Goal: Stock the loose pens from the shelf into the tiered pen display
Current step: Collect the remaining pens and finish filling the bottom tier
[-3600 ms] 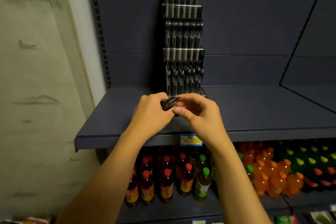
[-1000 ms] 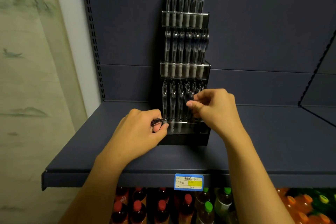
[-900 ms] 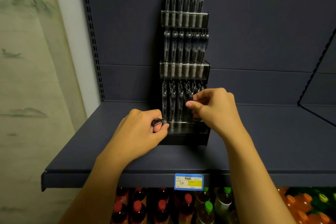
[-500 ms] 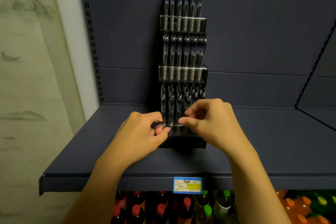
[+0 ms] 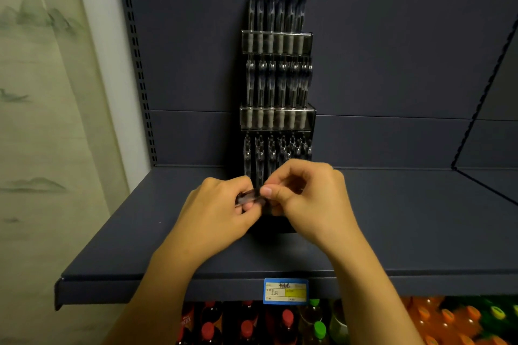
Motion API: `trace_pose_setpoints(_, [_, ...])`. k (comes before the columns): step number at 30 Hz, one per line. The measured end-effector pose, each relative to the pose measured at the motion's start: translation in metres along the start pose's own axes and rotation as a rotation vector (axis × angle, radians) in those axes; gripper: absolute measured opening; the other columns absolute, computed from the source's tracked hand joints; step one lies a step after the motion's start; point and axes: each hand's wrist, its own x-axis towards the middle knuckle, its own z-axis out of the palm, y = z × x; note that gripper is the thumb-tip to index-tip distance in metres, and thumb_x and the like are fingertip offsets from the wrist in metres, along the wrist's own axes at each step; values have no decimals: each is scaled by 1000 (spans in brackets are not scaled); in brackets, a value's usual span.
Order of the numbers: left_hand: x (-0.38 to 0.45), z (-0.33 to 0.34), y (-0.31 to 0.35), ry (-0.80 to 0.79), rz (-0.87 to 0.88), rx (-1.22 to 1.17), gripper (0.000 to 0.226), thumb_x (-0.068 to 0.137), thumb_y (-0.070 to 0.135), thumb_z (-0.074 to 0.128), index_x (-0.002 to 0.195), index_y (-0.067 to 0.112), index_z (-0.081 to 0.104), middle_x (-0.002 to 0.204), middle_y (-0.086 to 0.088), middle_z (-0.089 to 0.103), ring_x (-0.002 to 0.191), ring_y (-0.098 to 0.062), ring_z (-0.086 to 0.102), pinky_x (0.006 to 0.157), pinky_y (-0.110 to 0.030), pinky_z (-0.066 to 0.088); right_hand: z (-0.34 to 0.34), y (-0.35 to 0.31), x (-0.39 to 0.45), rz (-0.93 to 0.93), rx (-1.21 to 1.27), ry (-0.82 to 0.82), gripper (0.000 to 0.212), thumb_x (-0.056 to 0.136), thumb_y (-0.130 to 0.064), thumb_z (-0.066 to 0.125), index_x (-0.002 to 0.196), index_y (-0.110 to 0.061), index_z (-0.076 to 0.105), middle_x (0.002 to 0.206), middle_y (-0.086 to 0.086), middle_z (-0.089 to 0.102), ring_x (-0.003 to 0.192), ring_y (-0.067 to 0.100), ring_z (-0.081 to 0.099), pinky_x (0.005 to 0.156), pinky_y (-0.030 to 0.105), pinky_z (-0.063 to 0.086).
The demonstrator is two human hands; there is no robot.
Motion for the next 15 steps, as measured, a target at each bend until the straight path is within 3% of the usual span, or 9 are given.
trace_pose_setpoints(3, [1, -2, -4, 24, -43, 46, 33, 86, 29, 68, 64, 25, 43, 51, 4, 49, 52, -17, 48, 49, -29, 34, -11, 4, 2, -5, 71, 75, 18, 84, -9, 81, 74, -21, 72, 66, 0, 71, 57, 10, 68, 59, 21, 56])
trace_pose_setpoints(6, [2, 0, -1, 16, -54, 56, 34, 90, 26, 63, 65, 24, 40, 52, 1, 47, 51, -19, 46, 51, -34, 36, -10, 5, 2, 87, 273, 38, 8, 85, -12, 81, 86, -14, 74, 74, 10, 72, 67, 25, 73, 68, 40, 64])
trace_pose_setpoints(10, [4, 3, 5, 23, -60, 65, 32, 90, 27, 61, 66, 25, 38, 55, 0, 47, 50, -19, 44, 51, -37, 39, 0, 7, 0, 202, 358, -43, 21, 83, -17, 83, 88, -1, 71, 74, 14, 75, 70, 33, 75, 75, 53, 63])
trace_pose_setpoints(13, [4, 4, 6, 10, -60, 59, 30, 88, 26, 60, 66, 26, 40, 55, 2, 49, 51, -17, 46, 50, -33, 38, 3, 7, 0, 231, 414, -36, 23, 85, -15, 80, 88, 5, 69, 73, 16, 75, 70, 35, 75, 77, 53, 63])
trace_pose_setpoints(15, [4, 4, 6, 10, -56, 44, 31, 87, 26, 60, 64, 27, 39, 53, 3, 48, 49, -17, 45, 48, -30, 34, 2, 5, 1, 241, 434, -29, 21, 87, -14, 79, 87, 4, 69, 74, 17, 75, 71, 34, 75, 75, 46, 64])
